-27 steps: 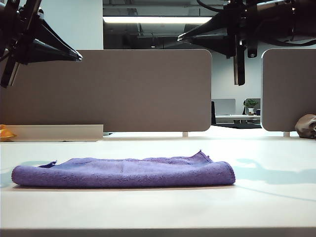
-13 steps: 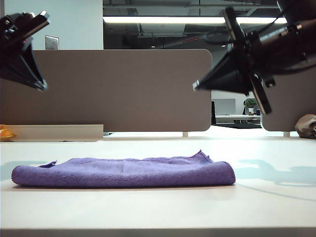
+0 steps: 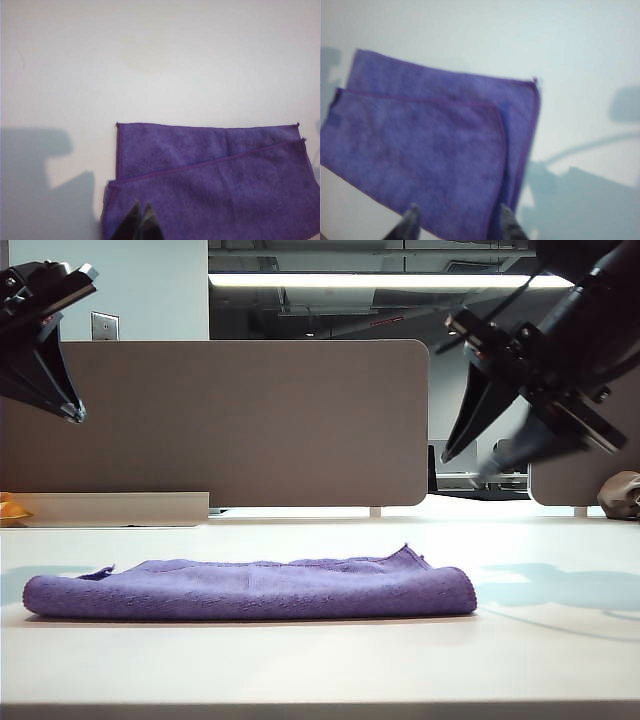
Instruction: Fold the bottom of the cloth upward, then fold it vertically to form a square shape.
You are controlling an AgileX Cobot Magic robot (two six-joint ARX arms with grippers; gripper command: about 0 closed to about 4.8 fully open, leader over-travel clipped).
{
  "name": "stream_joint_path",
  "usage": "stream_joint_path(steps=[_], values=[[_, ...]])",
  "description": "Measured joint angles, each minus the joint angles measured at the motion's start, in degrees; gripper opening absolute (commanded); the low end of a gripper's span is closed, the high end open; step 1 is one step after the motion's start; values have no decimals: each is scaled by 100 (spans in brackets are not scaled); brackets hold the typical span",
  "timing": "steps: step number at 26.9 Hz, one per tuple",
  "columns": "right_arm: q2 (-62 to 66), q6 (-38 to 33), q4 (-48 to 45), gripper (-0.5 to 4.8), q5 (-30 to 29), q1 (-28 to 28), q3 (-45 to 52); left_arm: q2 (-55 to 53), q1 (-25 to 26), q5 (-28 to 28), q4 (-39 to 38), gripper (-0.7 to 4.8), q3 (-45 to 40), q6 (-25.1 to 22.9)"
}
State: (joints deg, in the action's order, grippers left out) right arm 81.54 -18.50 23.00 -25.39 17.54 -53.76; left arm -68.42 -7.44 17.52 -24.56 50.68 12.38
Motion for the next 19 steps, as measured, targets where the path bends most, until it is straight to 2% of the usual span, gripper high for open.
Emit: stream_joint_path(steps=[2,12,13,16,19], values=[[22,20,254,319,33,-2,11,-120,0,7,-105,-6,0,-2],[507,26,466,325,-455,15,13,-525,-2,179,-409,-5,-2,-13],[566,26,492,331,-483,22,13,-529,-4,186,-426,-2,-2,-13],[798,24,520,333,-662,98,22,-531,-4,332,-503,60,-37,-13],[907,26,494,333,-745,199,22,-538,-4,485,-518,60,-39,-17]])
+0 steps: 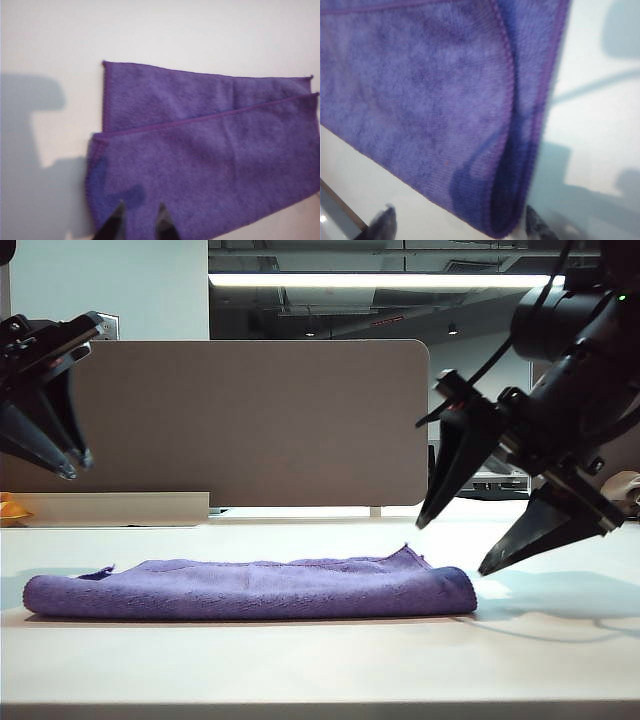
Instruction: Fold the bottom of the cloth upward, then fold it vertically to form a square shape.
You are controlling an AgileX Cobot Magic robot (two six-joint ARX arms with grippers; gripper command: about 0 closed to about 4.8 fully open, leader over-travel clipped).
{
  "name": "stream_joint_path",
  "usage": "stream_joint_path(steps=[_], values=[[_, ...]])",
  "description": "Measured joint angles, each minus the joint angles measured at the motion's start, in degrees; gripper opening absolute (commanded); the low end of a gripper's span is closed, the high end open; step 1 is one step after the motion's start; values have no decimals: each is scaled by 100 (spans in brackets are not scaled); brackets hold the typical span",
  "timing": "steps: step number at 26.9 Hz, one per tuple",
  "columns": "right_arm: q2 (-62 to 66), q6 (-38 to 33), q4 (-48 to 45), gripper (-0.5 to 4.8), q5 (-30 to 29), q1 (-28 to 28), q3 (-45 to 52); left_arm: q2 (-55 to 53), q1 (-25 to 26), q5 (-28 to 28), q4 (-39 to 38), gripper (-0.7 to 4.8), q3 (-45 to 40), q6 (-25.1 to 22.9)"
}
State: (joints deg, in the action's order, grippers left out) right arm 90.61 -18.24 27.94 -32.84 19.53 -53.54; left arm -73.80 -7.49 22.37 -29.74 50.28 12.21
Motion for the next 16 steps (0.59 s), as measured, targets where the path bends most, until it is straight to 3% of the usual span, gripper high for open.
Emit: stream_joint_path(steps=[8,11,16], values=[[245,0,-13,333,-17,111,15,-4,2,57,-13,47,0,2],[245,2,-4,333,155,107,13,-4,-2,57,-15,7,0,0],[254,7,4,333,221,107,13,-4,0,57,-35,7,0,2]])
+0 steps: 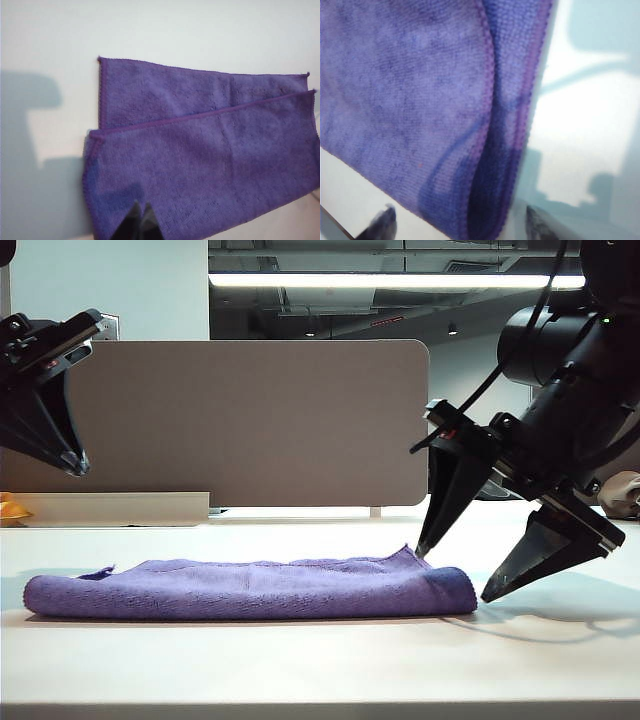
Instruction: Fold the bottom of the cloth upward, then fold it vertically to form a square shape.
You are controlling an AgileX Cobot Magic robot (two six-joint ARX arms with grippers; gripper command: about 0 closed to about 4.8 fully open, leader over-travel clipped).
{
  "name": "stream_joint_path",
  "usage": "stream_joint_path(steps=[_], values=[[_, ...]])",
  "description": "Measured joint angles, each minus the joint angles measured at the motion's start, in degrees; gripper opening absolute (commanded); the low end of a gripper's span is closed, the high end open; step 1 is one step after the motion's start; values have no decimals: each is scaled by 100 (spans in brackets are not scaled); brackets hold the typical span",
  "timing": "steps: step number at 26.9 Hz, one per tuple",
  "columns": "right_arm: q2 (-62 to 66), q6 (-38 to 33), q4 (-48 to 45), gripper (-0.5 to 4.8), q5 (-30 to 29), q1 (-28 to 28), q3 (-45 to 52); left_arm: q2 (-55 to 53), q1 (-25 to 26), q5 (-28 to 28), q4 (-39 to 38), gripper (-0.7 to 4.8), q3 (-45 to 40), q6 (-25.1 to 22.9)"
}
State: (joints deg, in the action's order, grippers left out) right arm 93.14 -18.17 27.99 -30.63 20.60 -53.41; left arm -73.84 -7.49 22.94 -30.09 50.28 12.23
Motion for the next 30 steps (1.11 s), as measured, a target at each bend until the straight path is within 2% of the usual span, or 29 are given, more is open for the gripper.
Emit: stream_joint_path(steps=[8,11,14,16,19,22,28,30], values=[[299,2,-107,322,-461,-2,-61,0,0,2,-22,6,0,-4],[323,2,-136,248,-496,-2,-61,-2,0,2,-116,6,-2,-109],[361,2,-166,130,-448,-4,-39,-2,0,2,-203,7,-4,-190],[391,4,-177,89,-402,0,-13,-2,0,15,-243,7,-9,-236],[391,2,-275,79,-461,-2,-13,-4,2,345,-221,7,-72,-323],[391,2,-450,39,-660,0,-22,-50,-9,546,-221,7,-179,-376],[391,-107,-595,39,-1189,17,-87,-455,-2,570,-142,7,-339,-385],[391,-136,-597,39,-1351,87,-249,-726,-2,826,48,7,-339,-385]])
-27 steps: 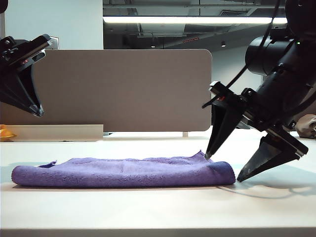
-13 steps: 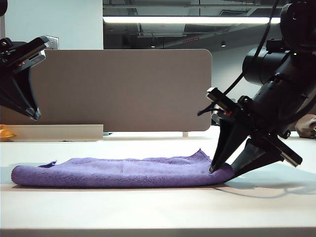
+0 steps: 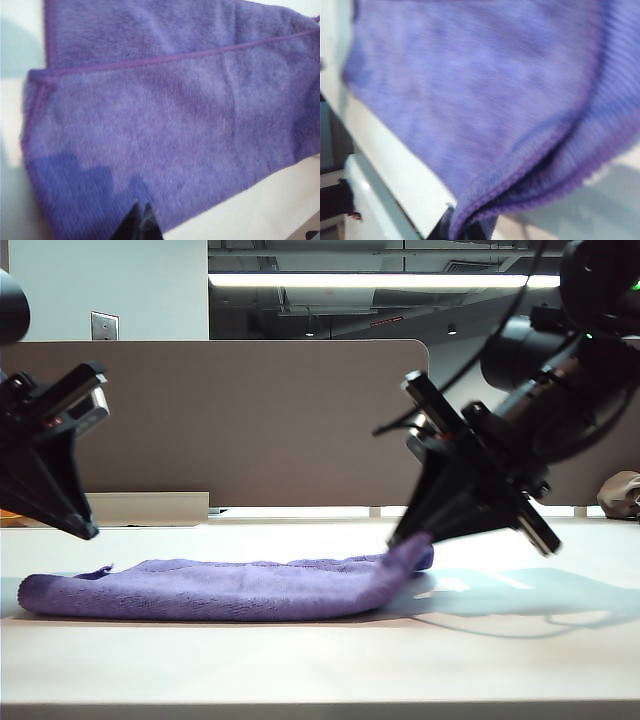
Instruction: Fold the bottom of the cloth upward, then fold it vertically to form a square shape.
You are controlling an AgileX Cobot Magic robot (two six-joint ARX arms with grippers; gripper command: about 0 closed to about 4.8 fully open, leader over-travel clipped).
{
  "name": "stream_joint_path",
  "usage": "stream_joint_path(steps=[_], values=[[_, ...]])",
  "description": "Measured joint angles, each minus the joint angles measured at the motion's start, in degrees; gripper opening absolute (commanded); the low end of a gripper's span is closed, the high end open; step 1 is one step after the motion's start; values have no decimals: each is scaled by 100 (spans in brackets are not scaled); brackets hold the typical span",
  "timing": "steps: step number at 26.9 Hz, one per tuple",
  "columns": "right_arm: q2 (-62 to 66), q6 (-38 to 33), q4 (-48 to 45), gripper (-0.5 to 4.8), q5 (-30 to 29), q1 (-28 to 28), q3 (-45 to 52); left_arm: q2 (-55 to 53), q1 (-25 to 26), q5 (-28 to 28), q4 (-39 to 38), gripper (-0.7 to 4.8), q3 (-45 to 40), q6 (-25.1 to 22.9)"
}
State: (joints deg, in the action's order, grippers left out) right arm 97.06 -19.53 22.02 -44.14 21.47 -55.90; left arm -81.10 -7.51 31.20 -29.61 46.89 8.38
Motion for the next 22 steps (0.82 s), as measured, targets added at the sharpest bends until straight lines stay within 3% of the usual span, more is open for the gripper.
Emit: stream_joint_path(steps=[9,22], values=[[-2,-94,17,39,-48,533,-728,-52,0,20,356,7,0,94],[225,-1008,-859,39,-50,1414,-1038,-267,2,197,660,7,4,339]])
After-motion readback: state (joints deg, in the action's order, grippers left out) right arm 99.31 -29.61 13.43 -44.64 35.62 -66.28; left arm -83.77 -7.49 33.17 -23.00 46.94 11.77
